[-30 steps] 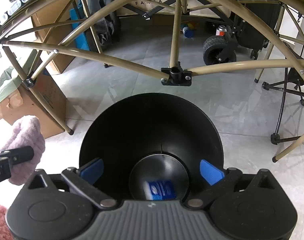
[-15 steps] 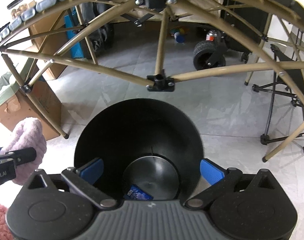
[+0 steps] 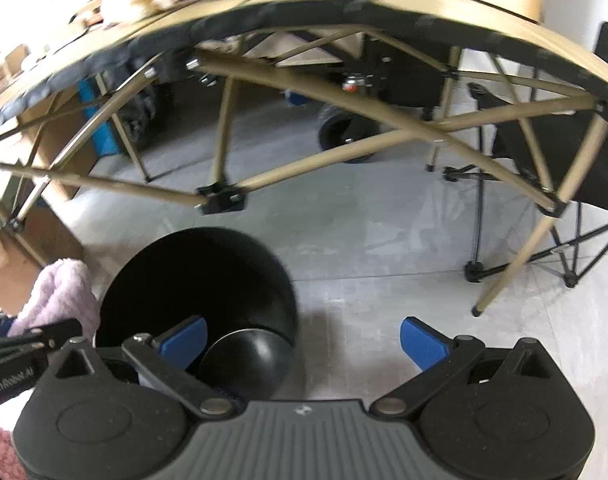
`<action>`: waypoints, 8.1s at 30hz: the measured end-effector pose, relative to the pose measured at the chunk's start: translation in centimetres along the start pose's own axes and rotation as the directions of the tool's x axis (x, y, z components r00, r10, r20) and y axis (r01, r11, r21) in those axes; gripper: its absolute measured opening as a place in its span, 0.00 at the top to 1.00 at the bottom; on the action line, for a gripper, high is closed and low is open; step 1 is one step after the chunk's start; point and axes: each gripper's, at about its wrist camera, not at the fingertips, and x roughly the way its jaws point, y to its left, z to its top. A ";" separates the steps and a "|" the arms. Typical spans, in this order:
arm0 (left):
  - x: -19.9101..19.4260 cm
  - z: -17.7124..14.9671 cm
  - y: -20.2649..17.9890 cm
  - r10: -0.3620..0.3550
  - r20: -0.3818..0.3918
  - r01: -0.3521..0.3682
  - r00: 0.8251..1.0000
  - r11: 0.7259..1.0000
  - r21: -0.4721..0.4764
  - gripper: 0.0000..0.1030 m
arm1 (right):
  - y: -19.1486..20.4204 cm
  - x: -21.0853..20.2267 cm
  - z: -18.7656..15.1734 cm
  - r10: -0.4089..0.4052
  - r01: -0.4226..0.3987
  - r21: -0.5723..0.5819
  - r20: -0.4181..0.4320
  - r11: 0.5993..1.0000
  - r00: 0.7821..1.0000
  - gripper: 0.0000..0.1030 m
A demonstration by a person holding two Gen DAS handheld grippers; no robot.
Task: Collect trash
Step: 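Lower the headband into the bin and open the left tool, then raise both tools back toward the items on the table, then grasp the white foam ball with the right tool while the left tool grasps the yellow plush, then carry the foam ball and yellow plush down over the black trash bin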
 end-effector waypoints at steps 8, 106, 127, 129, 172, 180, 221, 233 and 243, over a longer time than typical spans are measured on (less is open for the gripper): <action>1.9 0.6 -3.5 -0.028 -0.037 0.029 0.999 0.999 0.038 0.74 | -4.8 -0.3 -0.6 -0.048 0.047 0.093 0.006 0.995 0.999 0.00; -11.3 3.7 3.2 0.095 0.477 -0.019 0.874 0.986 -0.163 0.01 | 1.7 -12.4 4.2 0.085 -0.060 -0.064 0.533 0.996 0.842 0.00; -10.3 10.5 3.3 0.094 0.564 -0.006 0.821 0.988 -0.155 0.00 | 3.1 -9.6 9.6 0.083 -0.007 -0.122 0.630 0.992 0.772 0.00; -9.9 11.0 3.4 0.090 0.561 -0.004 0.823 0.988 -0.153 0.00 | 3.5 -9.0 10.0 0.080 0.003 -0.130 0.625 0.992 0.777 0.00; -6.0 15.2 2.2 0.026 0.507 0.033 0.862 0.994 -0.107 0.00 | 4.1 -7.0 13.6 0.072 -0.016 -0.098 0.597 0.995 0.799 0.46; -5.0 15.9 -0.7 -0.021 0.500 0.069 0.866 0.994 -0.079 0.00 | 0.5 -7.7 13.5 0.036 -0.026 -0.025 0.596 0.999 0.802 0.46; -3.5 18.8 -0.2 -0.091 0.456 0.192 0.885 0.964 -0.181 0.52 | -4.2 -7.7 12.7 -0.049 0.019 0.058 0.564 0.998 0.825 0.46; -7.1 17.5 0.6 -0.120 0.511 0.222 0.851 0.964 -0.143 0.52 | -3.1 -7.9 12.6 -0.022 0.005 0.031 0.573 1.000 0.819 0.46; -8.6 16.2 1.7 -0.125 0.517 0.220 0.847 0.967 -0.126 0.52 | -2.2 -8.4 12.2 0.008 -0.013 0.005 0.578 1.000 0.816 0.46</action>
